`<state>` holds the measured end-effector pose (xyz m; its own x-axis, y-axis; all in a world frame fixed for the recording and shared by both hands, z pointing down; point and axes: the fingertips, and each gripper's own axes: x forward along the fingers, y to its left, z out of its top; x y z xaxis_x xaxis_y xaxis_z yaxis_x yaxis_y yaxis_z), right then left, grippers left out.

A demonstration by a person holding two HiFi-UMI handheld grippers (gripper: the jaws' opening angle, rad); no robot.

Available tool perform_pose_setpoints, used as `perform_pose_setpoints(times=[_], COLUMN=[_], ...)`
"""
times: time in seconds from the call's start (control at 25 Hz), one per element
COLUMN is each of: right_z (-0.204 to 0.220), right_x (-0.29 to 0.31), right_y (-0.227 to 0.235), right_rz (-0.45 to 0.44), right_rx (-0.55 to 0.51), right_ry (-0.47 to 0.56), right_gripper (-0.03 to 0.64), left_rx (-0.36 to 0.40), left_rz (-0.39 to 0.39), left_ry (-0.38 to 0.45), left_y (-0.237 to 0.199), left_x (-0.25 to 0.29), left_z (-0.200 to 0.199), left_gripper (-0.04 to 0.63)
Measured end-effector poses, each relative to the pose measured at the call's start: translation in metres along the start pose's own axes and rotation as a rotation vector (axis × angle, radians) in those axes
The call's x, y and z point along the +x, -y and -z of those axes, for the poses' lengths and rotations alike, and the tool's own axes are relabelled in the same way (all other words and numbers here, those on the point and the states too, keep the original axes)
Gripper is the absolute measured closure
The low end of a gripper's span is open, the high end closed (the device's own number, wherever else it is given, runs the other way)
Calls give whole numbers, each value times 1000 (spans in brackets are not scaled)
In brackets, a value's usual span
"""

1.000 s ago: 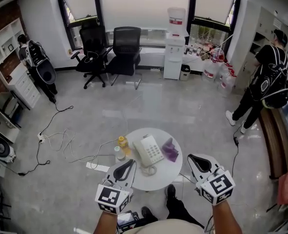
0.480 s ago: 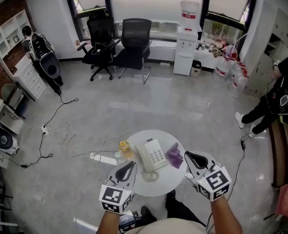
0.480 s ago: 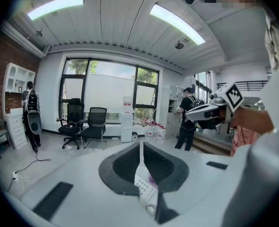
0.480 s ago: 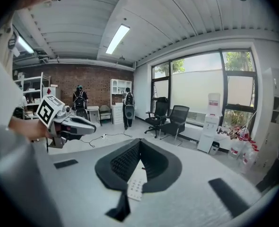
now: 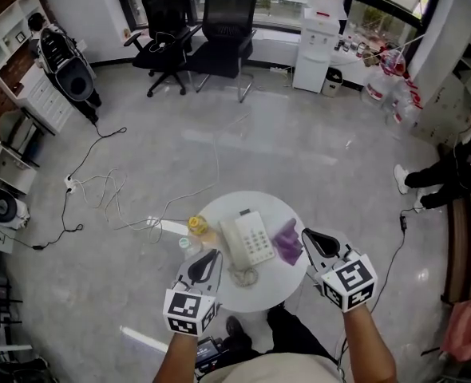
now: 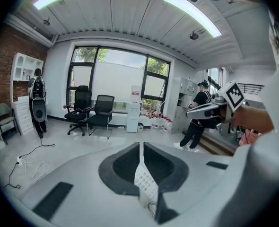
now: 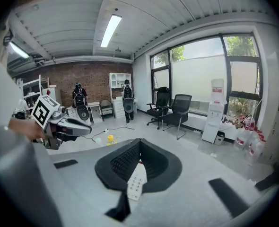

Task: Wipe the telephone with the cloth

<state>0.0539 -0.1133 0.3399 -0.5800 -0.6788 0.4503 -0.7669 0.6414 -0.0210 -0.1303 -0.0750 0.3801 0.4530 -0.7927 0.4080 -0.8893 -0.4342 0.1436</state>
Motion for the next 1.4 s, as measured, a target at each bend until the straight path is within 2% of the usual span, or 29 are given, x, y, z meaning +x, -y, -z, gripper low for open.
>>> perform_pose_setpoints(times=[0.28, 0.64, 1.0, 1.4], right_z=[40, 120, 195, 257], right_x=[46, 95, 127, 154], right_y=[27, 52, 59, 53], right_rz=[-20, -49, -93, -144], right_rx=[14, 67, 70, 69], right_ry=[-66, -183, -299, -395], right_gripper=[621, 595, 553, 497], left_rx=[-34, -79, -121, -153], left_rz=[-35, -75, -121, -188], left_ry=[-57, -154, -239, -311], left_y=[-13, -24, -28, -39], left_x=[42, 88, 127, 154], left_z=[29, 85, 140, 194], left_gripper=[571, 571, 571, 571])
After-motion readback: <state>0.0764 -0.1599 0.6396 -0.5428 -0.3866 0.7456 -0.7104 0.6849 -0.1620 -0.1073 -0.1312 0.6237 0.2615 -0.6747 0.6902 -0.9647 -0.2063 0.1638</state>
